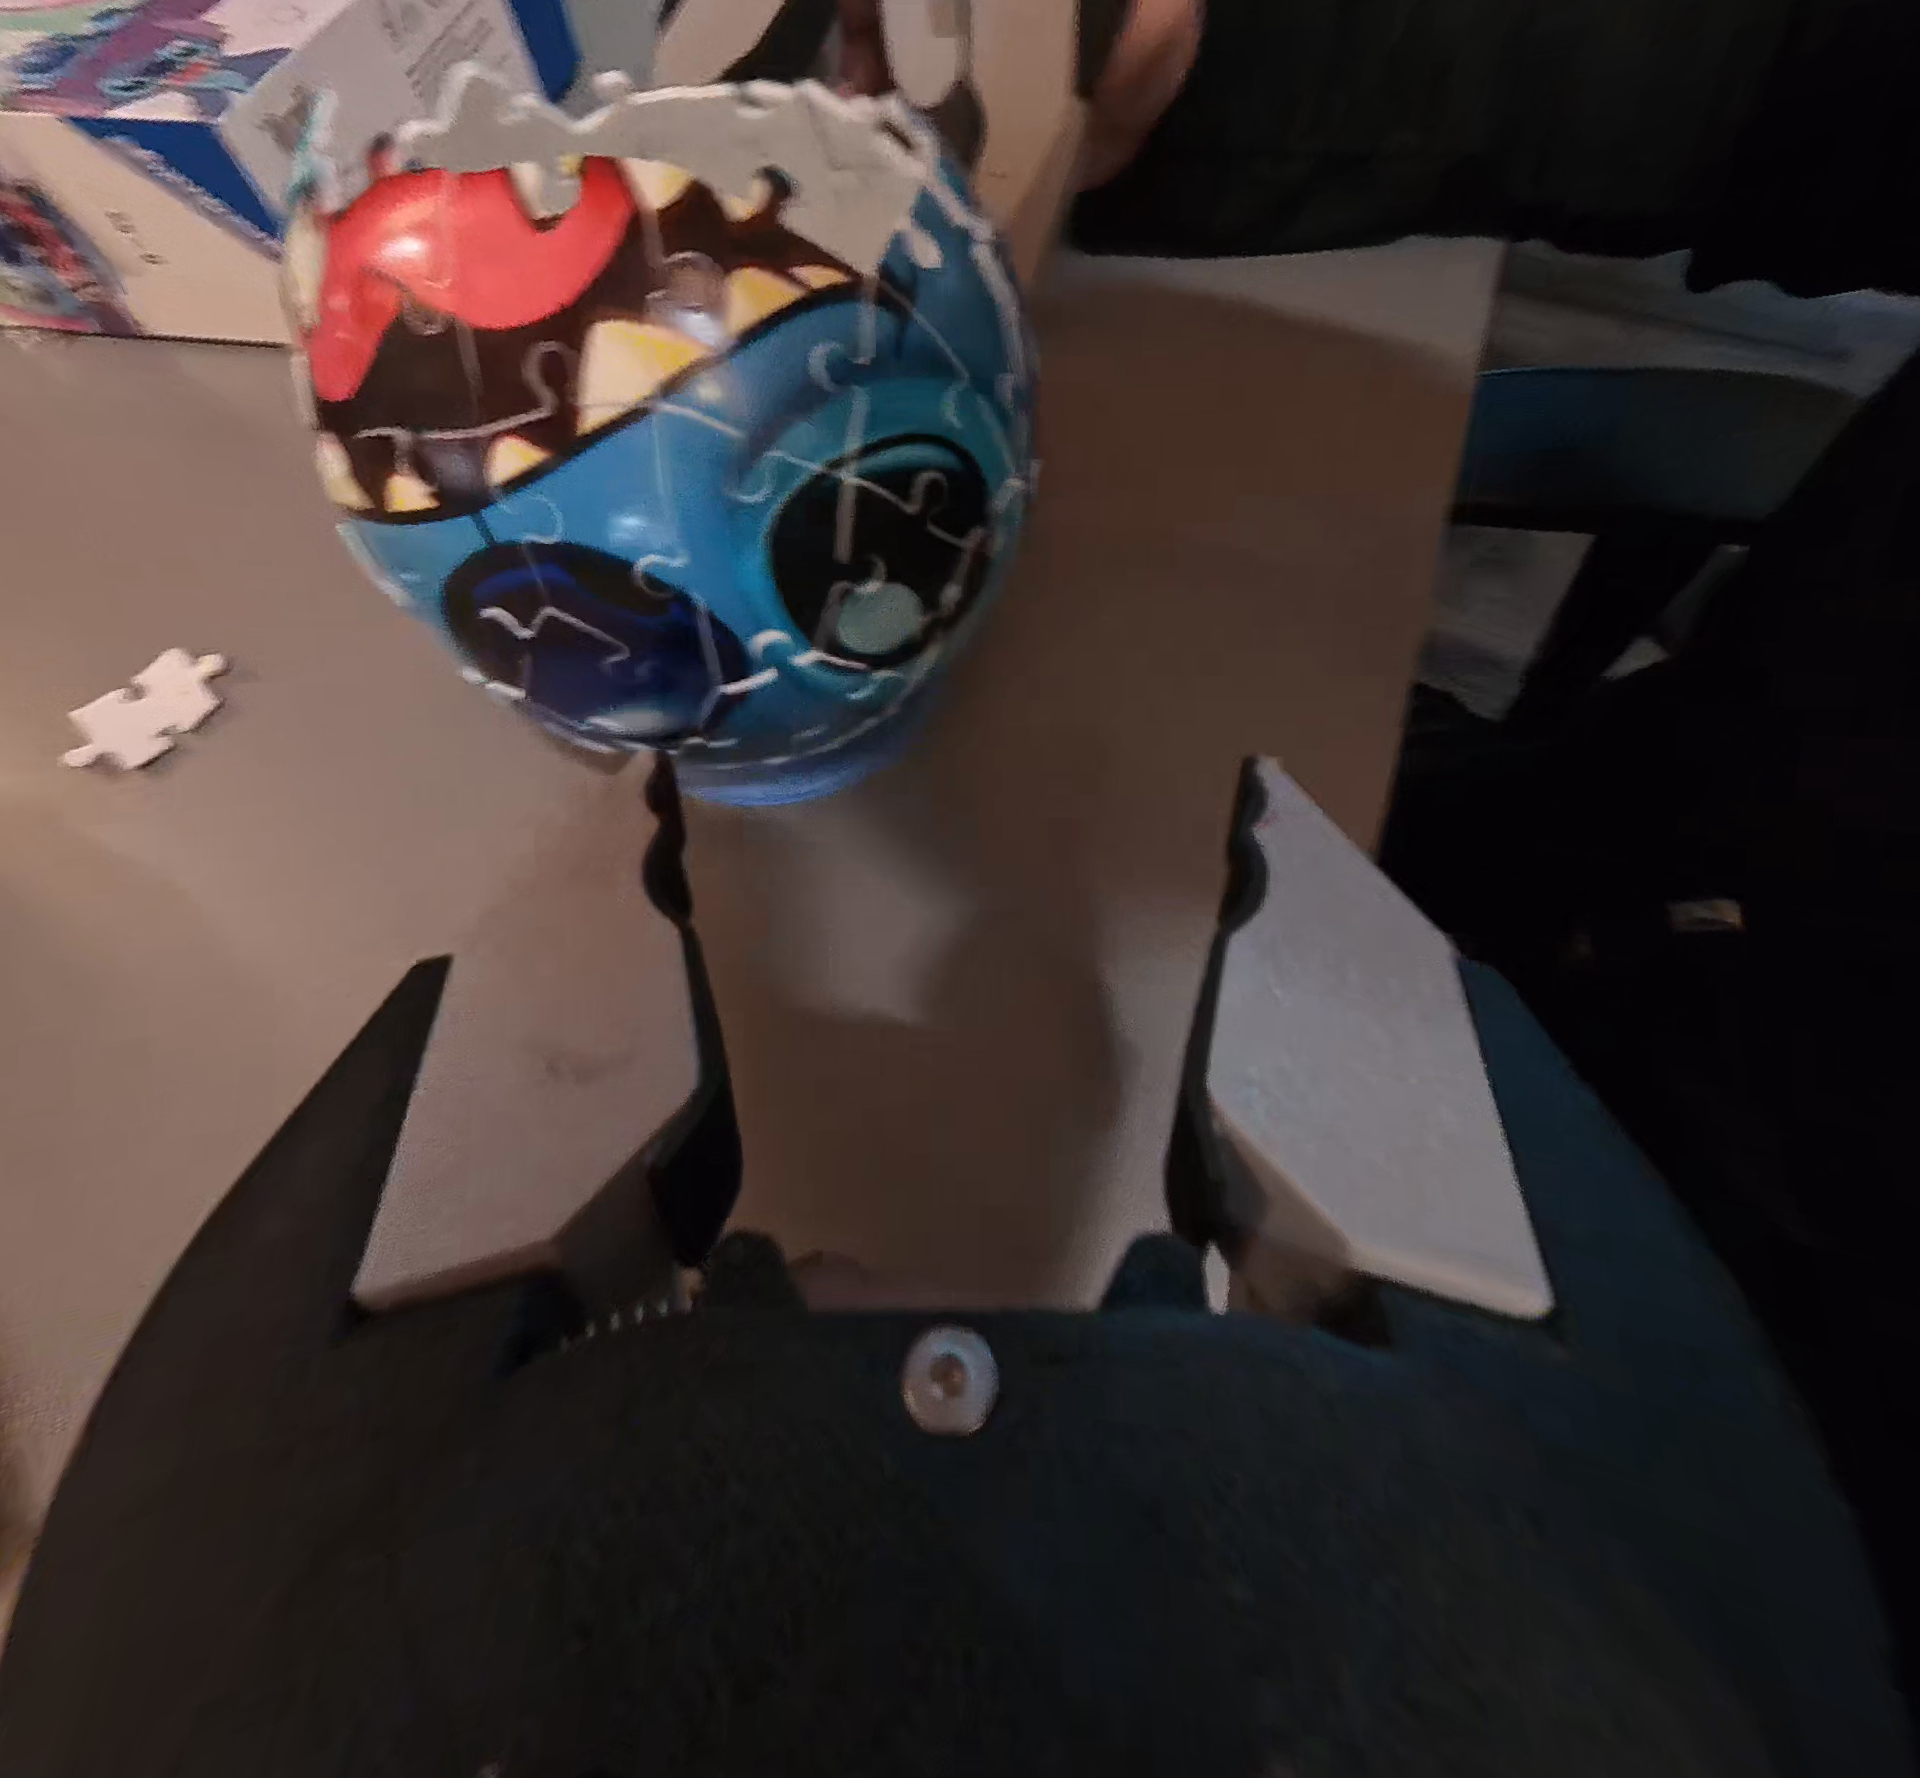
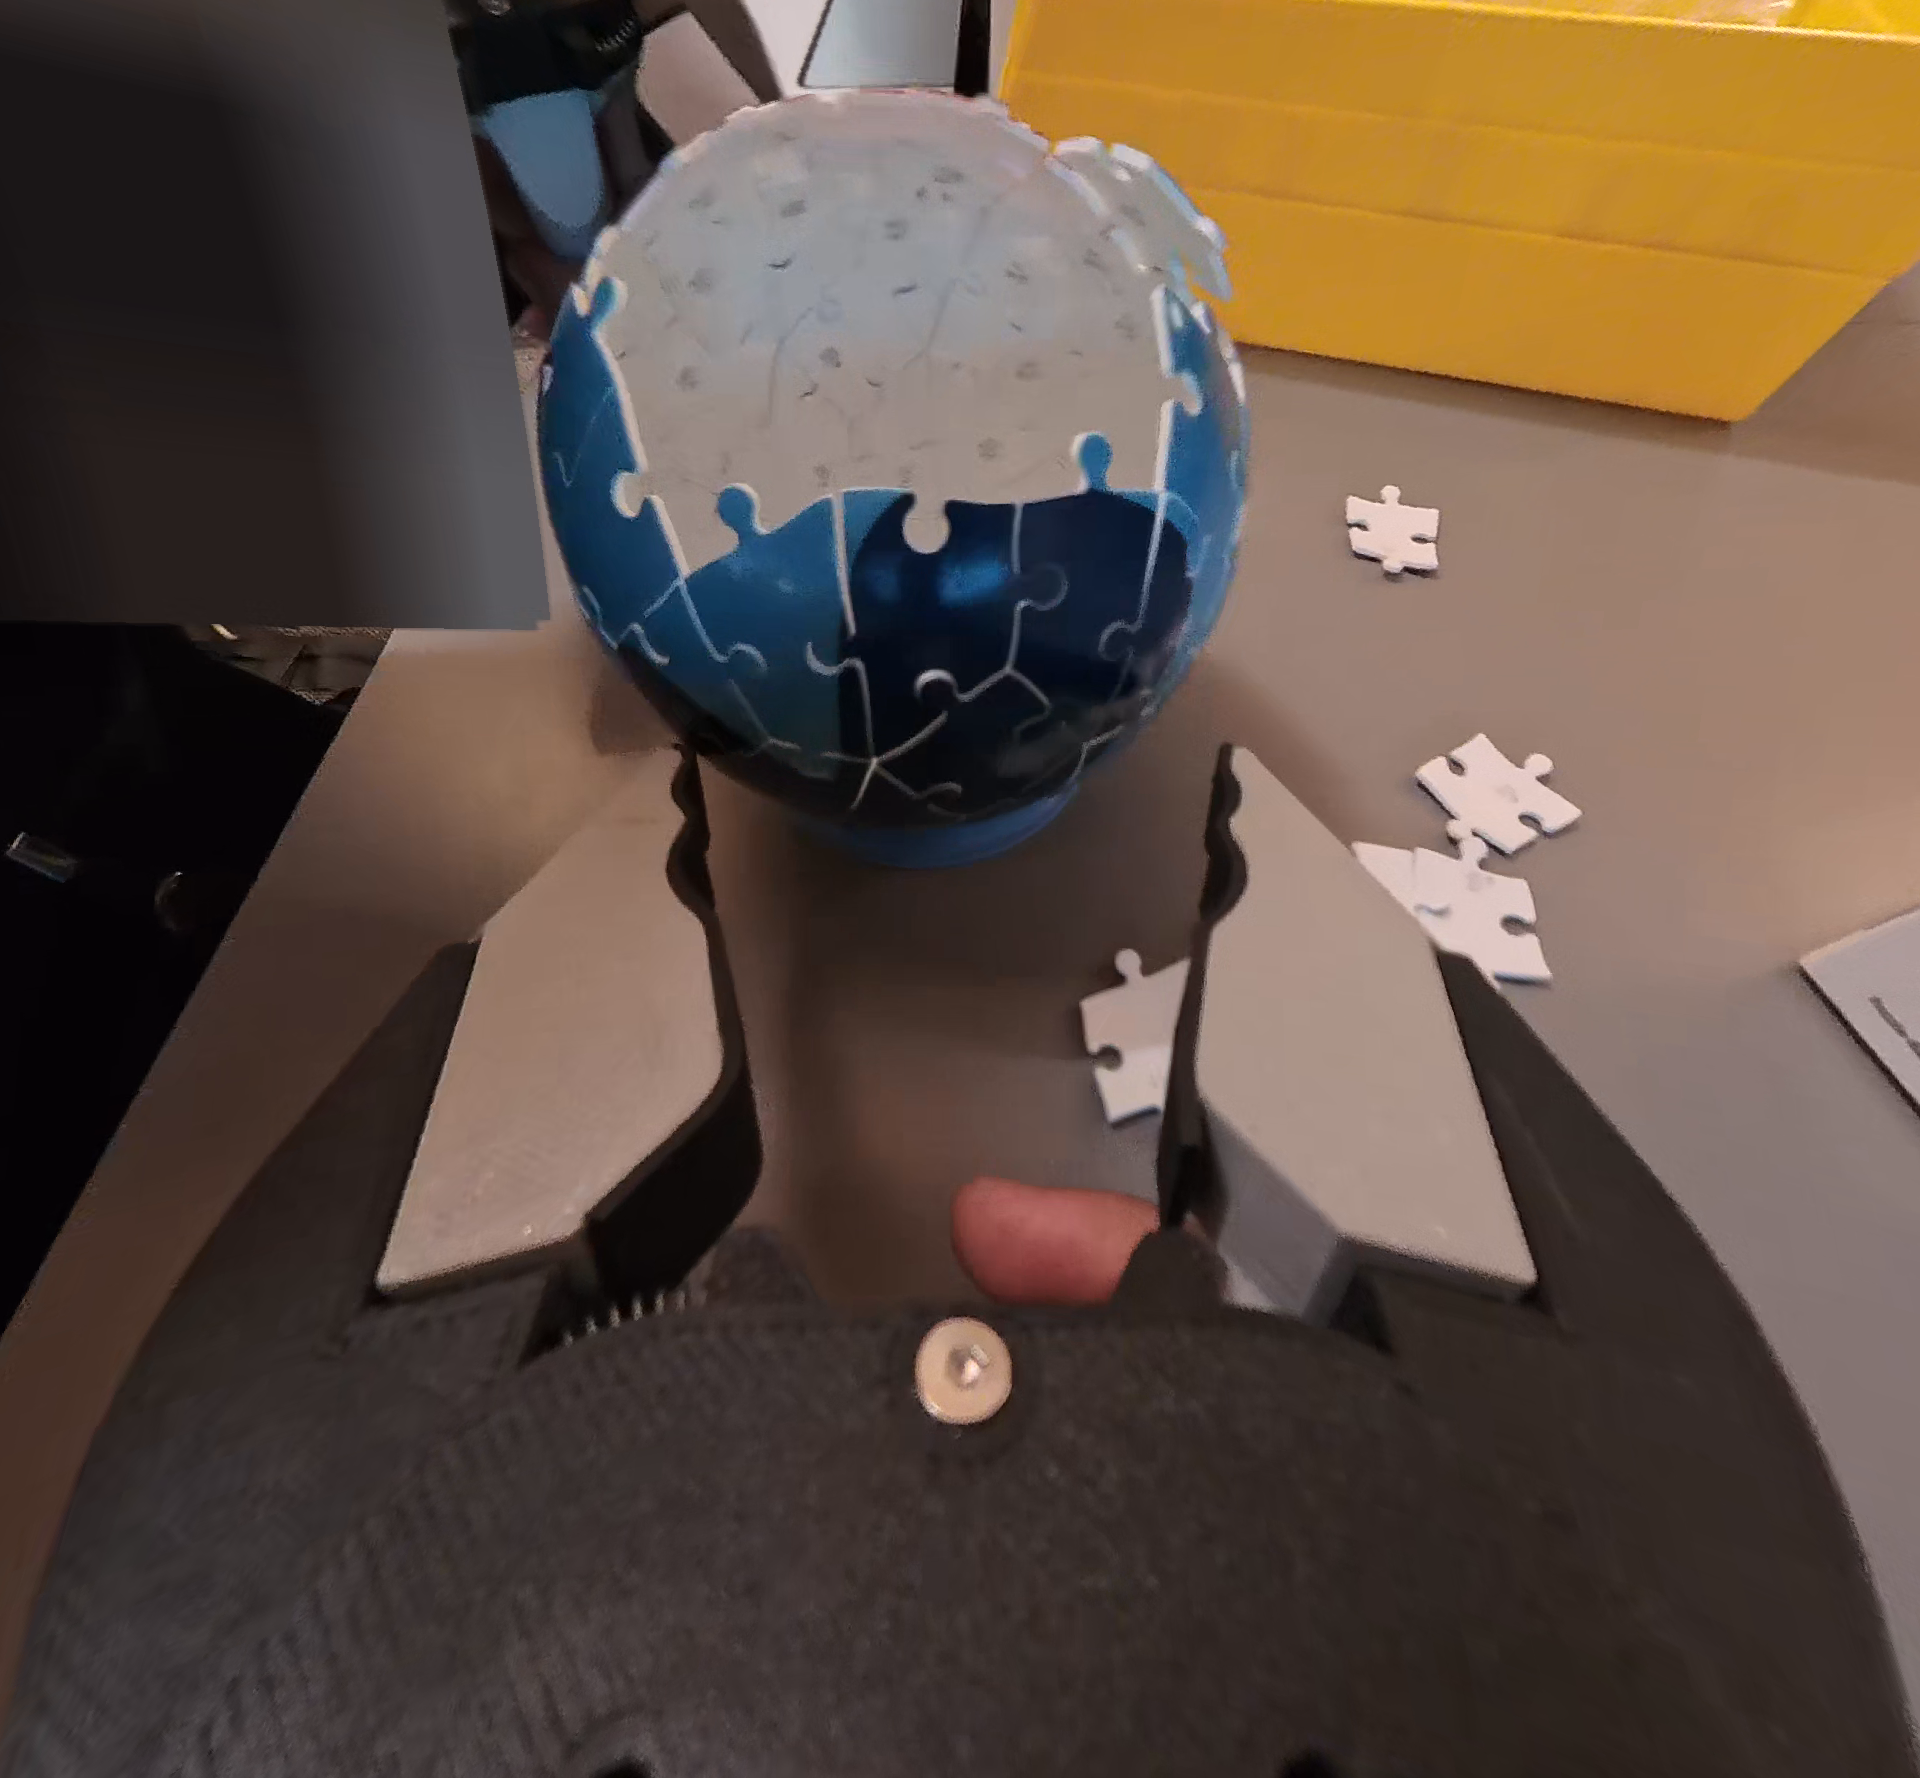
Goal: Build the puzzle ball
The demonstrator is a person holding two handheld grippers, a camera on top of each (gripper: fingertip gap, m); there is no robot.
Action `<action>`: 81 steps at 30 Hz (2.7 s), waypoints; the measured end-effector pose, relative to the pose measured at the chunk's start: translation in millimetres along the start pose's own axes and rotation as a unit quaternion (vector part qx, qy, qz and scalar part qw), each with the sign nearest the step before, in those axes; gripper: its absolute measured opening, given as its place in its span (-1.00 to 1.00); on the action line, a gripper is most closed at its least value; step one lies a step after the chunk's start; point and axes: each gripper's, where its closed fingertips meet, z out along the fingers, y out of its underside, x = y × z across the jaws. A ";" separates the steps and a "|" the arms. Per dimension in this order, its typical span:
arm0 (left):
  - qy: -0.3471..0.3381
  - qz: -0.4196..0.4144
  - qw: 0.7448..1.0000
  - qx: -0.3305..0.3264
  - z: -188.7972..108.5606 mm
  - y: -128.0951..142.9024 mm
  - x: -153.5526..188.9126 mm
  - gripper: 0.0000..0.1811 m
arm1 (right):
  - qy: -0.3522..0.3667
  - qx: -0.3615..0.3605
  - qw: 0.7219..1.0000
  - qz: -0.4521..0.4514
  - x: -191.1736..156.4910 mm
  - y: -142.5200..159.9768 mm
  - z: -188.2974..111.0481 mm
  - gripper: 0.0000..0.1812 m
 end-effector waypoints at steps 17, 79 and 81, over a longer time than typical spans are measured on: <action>-0.039 0.017 0.999 -0.008 24.1 -10.1 -46.5 0.26 | 0.011 0.004 1.000 0.004 -9.0 -5.9 3.1 0.13; -0.147 -0.053 0.985 -0.073 -25.5 49.7 -42.7 0.19 | 0.143 -0.103 0.984 0.029 49.9 52.3 -63.0 -0.49; -0.147 -0.058 0.984 -0.079 -24.6 51.8 -43.9 0.19 | 0.135 -0.136 0.981 0.036 47.7 63.5 -50.8 -0.48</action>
